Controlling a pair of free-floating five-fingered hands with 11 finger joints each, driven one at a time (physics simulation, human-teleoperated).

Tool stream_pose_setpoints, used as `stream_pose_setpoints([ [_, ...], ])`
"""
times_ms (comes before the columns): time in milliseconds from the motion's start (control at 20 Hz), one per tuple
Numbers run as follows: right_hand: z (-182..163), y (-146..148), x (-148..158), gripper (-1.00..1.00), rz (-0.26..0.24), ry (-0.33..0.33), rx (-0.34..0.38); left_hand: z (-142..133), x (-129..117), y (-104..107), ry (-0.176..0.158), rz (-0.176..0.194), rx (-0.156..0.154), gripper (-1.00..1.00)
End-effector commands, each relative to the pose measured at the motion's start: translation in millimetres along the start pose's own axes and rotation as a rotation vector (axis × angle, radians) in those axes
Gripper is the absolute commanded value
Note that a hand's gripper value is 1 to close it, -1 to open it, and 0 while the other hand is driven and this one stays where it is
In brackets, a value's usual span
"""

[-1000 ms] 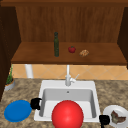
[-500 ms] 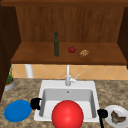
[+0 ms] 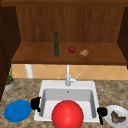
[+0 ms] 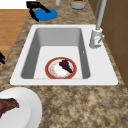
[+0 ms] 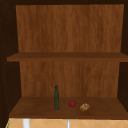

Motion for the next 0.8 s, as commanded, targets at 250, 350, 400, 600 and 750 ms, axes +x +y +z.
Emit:
stream_pose_setpoints([
  [250,0,0,0,0.0,-0.004,0.001,-0.004,-19,1,16,0.004,0.062,-0.025,-1.0],
  [350,0,0,0,0.0,-0.006,0.001,-0.005,-33,0,26,-0.014,0.065,-0.022,-1.0],
  [400,0,0,0,0.0,-0.006,0.002,-0.006,-39,1,30,-0.015,0.065,-0.023,-1.0],
  [600,0,0,0,0.0,-0.008,0.002,-0.007,-61,5,58,-0.026,0.067,-0.027,-1.0],
  [750,0,0,0,0.0,-0.009,0.002,-0.007,-69,20,77,-0.04,0.071,-0.051,-1.0],
])
